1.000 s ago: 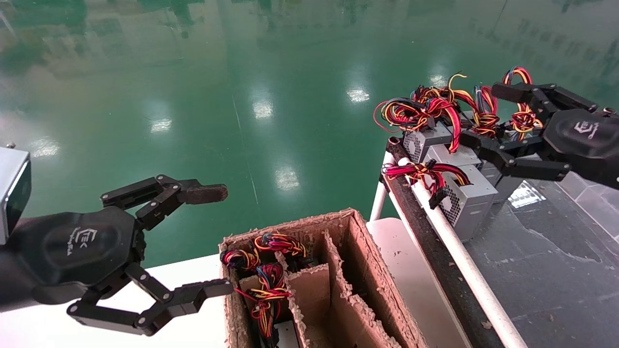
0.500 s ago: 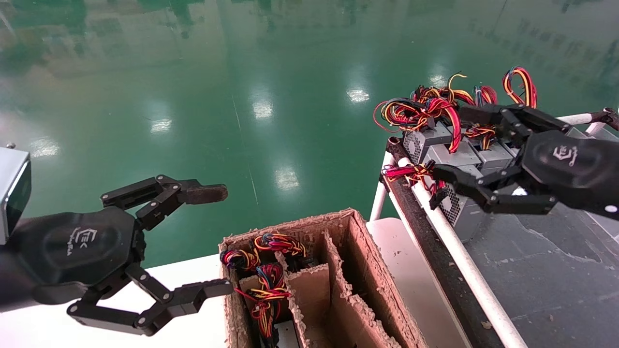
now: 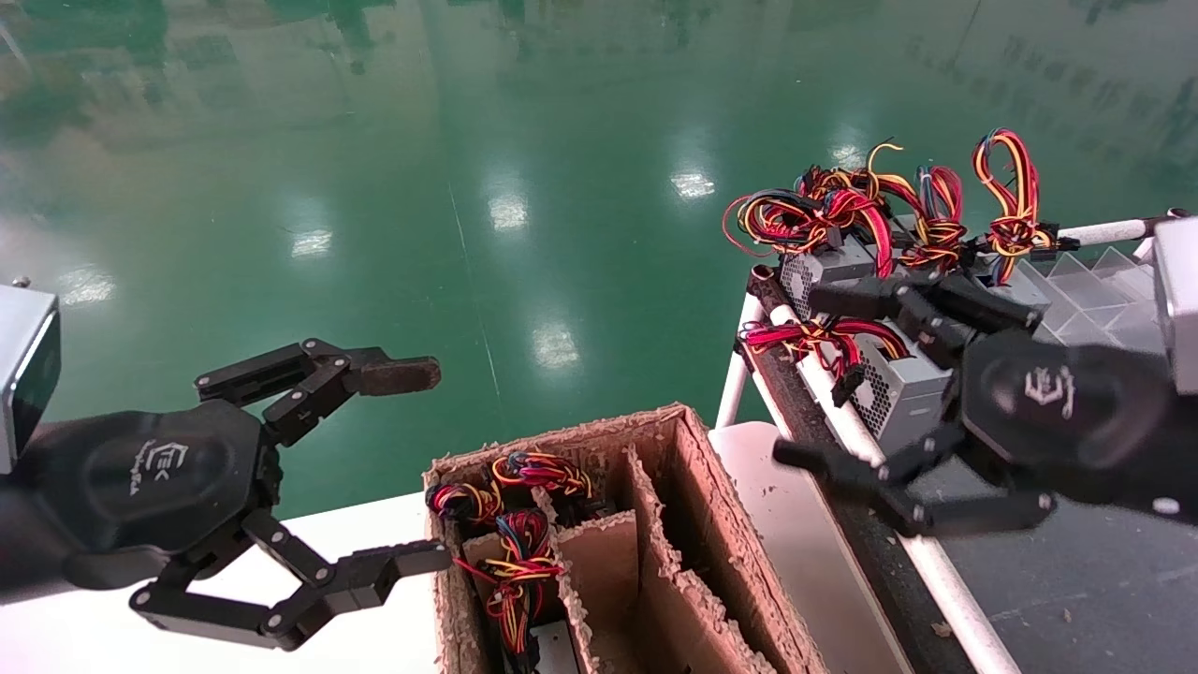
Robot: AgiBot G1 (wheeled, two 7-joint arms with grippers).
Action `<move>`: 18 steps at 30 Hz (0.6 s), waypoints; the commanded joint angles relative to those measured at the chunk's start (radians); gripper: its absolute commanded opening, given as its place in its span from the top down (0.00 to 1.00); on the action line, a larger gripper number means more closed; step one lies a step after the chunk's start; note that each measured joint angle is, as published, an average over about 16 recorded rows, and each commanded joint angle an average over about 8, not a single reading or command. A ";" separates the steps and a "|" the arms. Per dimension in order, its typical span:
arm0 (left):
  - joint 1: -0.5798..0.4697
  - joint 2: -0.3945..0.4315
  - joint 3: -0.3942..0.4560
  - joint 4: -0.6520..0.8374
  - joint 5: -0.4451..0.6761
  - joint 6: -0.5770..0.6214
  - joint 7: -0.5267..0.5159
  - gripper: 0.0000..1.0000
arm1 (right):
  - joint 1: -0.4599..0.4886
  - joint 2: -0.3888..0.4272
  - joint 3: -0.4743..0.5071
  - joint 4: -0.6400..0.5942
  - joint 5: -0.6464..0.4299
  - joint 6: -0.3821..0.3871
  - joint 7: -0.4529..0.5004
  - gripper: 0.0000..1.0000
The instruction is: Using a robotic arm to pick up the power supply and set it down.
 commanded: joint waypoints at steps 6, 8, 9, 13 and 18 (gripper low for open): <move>0.000 0.000 0.000 0.000 0.000 0.000 0.000 0.00 | -0.061 0.016 0.002 0.130 0.037 0.004 0.060 0.00; 0.000 0.000 0.000 0.000 0.000 0.000 0.000 0.00 | -0.077 0.020 0.002 0.164 0.046 0.004 0.076 0.00; 0.000 0.000 0.000 0.000 0.000 0.000 0.000 0.00 | -0.082 0.022 0.002 0.176 0.049 0.005 0.082 0.00; 0.000 0.000 0.000 0.000 0.000 0.000 0.000 0.00 | -0.107 0.028 0.003 0.229 0.064 0.005 0.104 0.00; 0.000 0.000 0.000 0.000 0.000 0.000 0.000 0.00 | -0.118 0.032 0.003 0.251 0.072 0.005 0.110 0.00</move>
